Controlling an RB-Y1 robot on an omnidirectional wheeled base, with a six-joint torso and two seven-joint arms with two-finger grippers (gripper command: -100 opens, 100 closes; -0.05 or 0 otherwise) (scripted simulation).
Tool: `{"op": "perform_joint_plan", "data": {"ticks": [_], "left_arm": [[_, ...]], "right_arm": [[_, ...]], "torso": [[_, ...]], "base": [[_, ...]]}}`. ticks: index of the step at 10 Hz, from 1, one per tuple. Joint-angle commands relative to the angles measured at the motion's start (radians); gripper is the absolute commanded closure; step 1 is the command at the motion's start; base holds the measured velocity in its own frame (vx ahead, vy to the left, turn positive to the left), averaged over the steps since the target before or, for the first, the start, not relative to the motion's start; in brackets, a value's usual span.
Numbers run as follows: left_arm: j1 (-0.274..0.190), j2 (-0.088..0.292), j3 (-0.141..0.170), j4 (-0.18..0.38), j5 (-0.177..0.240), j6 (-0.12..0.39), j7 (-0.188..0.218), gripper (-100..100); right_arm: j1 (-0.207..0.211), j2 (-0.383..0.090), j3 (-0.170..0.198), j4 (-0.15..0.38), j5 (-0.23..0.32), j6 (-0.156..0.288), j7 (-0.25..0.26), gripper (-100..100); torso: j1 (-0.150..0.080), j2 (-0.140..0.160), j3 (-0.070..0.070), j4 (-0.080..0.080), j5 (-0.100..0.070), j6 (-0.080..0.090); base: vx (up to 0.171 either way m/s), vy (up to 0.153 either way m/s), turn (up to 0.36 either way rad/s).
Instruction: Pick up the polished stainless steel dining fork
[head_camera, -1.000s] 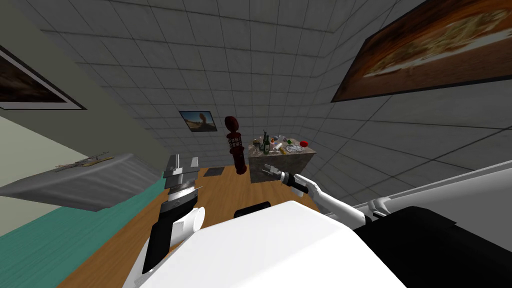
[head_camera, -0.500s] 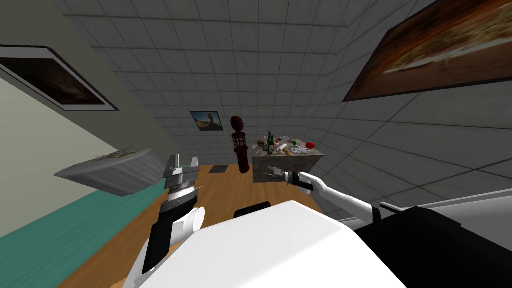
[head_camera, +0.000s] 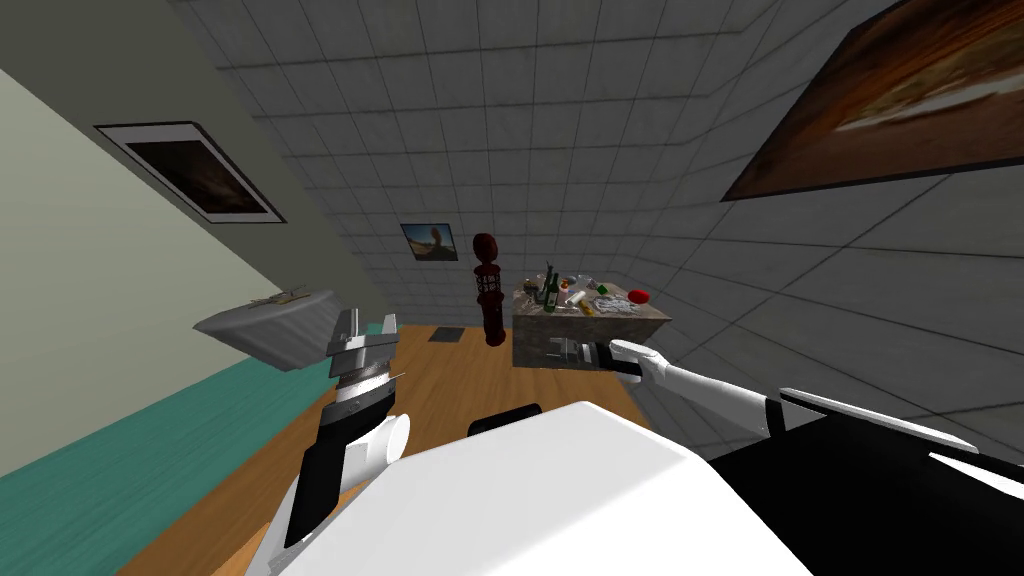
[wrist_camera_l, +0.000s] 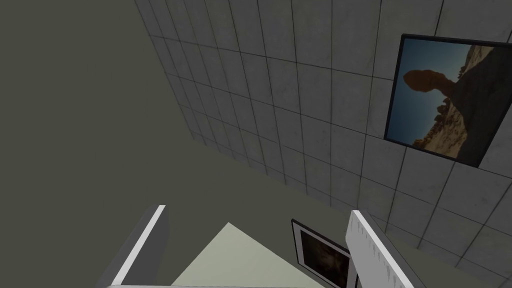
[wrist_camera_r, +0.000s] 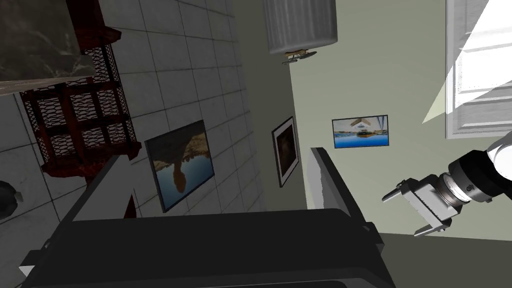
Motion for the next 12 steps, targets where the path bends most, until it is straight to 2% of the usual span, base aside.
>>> {"op": "perform_joint_plan", "data": {"ticks": [1, 2, 3, 4, 5, 6, 7, 8, 9, 10, 11, 12], "left_arm": [[0.0, 0.0, 0.0, 0.0, 0.0, 0.0, 0.0, 0], [0.0, 0.0, 0.0, 0.0, 0.0, 0.0, 0.0, 0], [0.0, 0.0, 0.0, 0.0, 0.0, 0.0, 0.0, 0], [0.0, 0.0, 0.0, 0.0, 0.0, 0.0, 0.0, 0], [0.0, 0.0, 0.0, 0.0, 0.0, 0.0, 0.0, 0], [0.0, 0.0, 0.0, 0.0, 0.0, 0.0, 0.0, 0], [0.0, 0.0, 0.0, 0.0, 0.0, 0.0, 0.0, 0], [0.0, 0.0, 0.0, 0.0, 0.0, 0.0, 0.0, 0], [0.0, 0.0, 0.0, 0.0, 0.0, 0.0, 0.0, 0], [0.0, 0.0, 0.0, 0.0, 0.0, 0.0, 0.0, 0], [0.0, 0.0, 0.0, 0.0, 0.0, 0.0, 0.0, 0], [0.0, 0.0, 0.0, 0.0, 0.0, 0.0, 0.0, 0]], "right_arm": [[0.003, -0.04, 0.008, 0.017, 0.014, -0.005, 0.01, -100], [0.001, -0.071, 0.022, 0.058, 0.038, -0.019, 0.019, -100], [0.001, -0.095, 0.022, 0.058, 0.038, -0.019, 0.019, -100], [0.0, -0.128, 0.034, 0.097, 0.063, -0.033, 0.028, -100], [0.0, -0.148, 0.034, 0.097, 0.063, -0.033, 0.028, -100], [0.002, -0.184, 0.046, 0.136, 0.086, -0.047, 0.037, -100], [0.002, -0.197, 0.046, 0.136, 0.086, -0.047, 0.037, -100], [0.005, -0.225, 0.057, 0.173, 0.11, -0.06, 0.045, -100], [0.005, -0.244, 0.057, 0.173, 0.11, -0.06, 0.045, -100], [0.011, -0.287, 0.067, 0.2, 0.133, -0.073, 0.052, -100], [0.011, -0.288, 0.067, 0.21, 0.133, -0.073, 0.052, -100], [0.017, -0.327, 0.077, 0.245, 0.155, -0.085, 0.059, -100]], "torso": [[0.0, 0.0, 0.0, 0.0, 0.0, 0.0], [-0.001, 0.0, 0.0, 0.0, 0.0, 0.0], [-0.001, 0.0, 0.0, 0.0, 0.0, 0.0], [-0.001, 0.0, 0.0, 0.0, 0.0, 0.001], [0.0, -0.001, -0.001, 0.0, 0.0, 0.0], [-0.001, -0.001, -0.001, 0.0, 0.0, 0.001], [-0.001, -0.003, -0.002, -0.001, 0.0, 0.0], [-0.001, -0.002, -0.001, -0.001, 0.0, 0.001], [-0.001, -0.003, -0.002, -0.001, 0.0, 0.0], [-0.001, -0.002, -0.001, -0.001, 0.0, 0.0], [-0.001, -0.003, -0.002, -0.001, 0.0, 0.0], [-0.001, -0.003, -0.002, -0.001, -0.001, 0.001]], "base": [[0.036, 0.01, 0.108], [0.048, 0.007, 0.201], [0.043, 0.004, 0.1], [0.061, 0.014, 0.202], [0.063, 0.006, 0.103], [0.083, 0.003, 0.177], [0.075, -0.003, 0.101], [0.092, 0.005, 0.16], [0.072, -0.005, 0.111], [0.09, -0.004, 0.242], [0.08, -0.01, 0.092], [0.101, -0.014, 0.13]]}}
